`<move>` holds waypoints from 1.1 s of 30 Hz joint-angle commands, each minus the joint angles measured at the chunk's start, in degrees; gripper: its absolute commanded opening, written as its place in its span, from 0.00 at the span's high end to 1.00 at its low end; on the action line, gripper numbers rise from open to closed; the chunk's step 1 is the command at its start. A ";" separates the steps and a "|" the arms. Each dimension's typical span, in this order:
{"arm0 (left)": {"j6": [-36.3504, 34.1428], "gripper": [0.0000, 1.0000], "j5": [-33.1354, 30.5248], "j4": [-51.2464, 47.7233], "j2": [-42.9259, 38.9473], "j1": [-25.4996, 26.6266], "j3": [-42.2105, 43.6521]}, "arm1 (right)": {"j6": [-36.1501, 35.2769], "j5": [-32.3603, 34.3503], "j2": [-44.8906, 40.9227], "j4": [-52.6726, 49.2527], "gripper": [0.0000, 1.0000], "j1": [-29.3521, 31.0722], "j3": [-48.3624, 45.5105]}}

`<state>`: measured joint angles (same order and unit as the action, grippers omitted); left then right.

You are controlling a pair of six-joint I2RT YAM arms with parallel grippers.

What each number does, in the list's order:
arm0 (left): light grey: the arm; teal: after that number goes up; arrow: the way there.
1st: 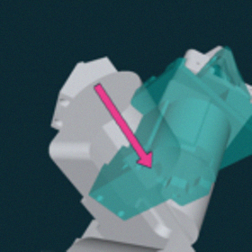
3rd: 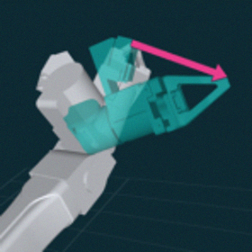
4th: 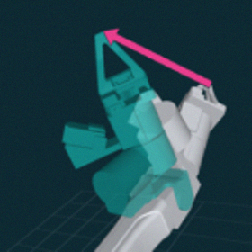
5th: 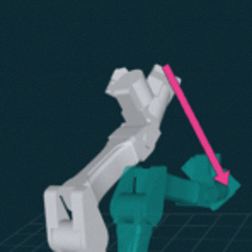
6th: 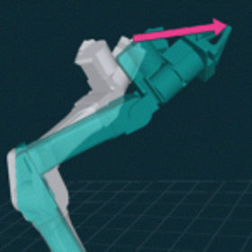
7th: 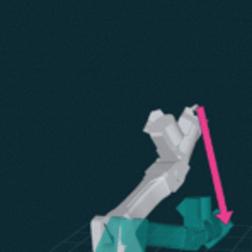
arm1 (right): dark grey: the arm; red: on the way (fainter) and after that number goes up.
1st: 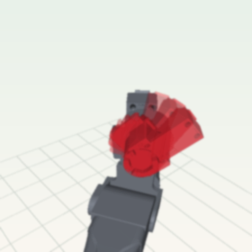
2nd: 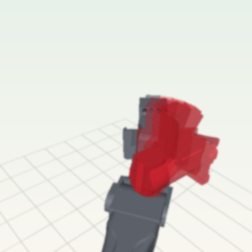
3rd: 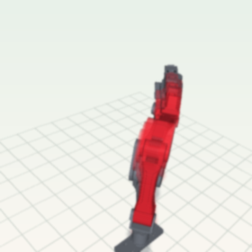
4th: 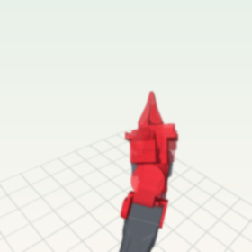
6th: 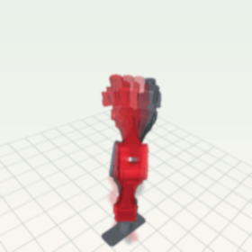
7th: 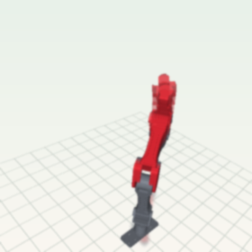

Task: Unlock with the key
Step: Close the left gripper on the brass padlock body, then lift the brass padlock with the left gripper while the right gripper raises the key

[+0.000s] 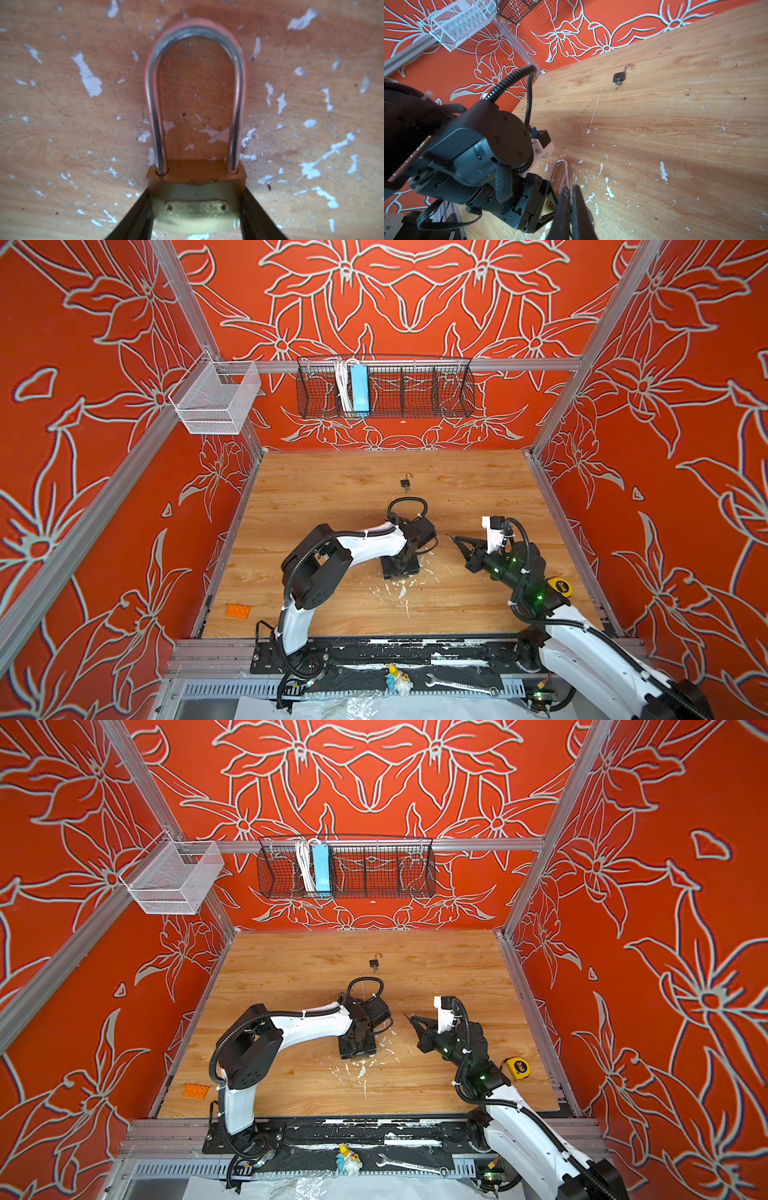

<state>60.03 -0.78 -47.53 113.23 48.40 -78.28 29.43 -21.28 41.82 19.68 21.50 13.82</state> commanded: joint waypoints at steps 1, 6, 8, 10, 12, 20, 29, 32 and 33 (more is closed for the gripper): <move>-1.26 0.56 0.50 0.30 3.03 -0.80 1.90 | -0.05 0.01 0.14 0.66 1.00 -0.23 0.33; -3.16 0.69 -1.24 1.17 -1.70 -1.20 0.90 | 0.12 0.32 0.36 0.80 1.00 -0.23 0.24; -4.48 0.79 -2.62 1.61 -3.89 -1.59 0.00 | 0.32 0.44 0.38 0.90 1.00 -0.23 0.15; -6.02 0.94 -4.50 3.58 -6.58 -2.10 0.03 | 0.28 0.69 0.36 0.83 1.00 -0.23 0.15; -7.91 1.00 -6.54 6.64 -9.25 -3.18 0.61 | 0.10 1.36 0.23 0.38 1.00 -0.23 0.08; -16.17 1.00 -2.88 33.74 -23.13 -11.44 15.84 | -3.07 7.13 -5.67 -3.41 1.00 -0.18 -1.02; -23.70 1.00 -4.73 58.40 -35.84 -12.88 31.61 | -3.01 12.57 -8.93 -2.81 1.00 -0.02 0.41; -24.05 1.00 -6.19 61.10 -37.67 -13.71 34.32 | -2.89 12.55 -4.65 -1.57 1.00 0.12 3.27; -23.58 1.00 -6.00 62.38 -38.63 -14.18 35.63 | -3.05 12.06 -2.74 -1.09 1.00 0.20 4.54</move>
<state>38.30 -4.73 4.43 78.06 35.22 -43.94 26.15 -10.55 36.07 16.29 21.50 14.52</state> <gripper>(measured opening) 0.573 0.053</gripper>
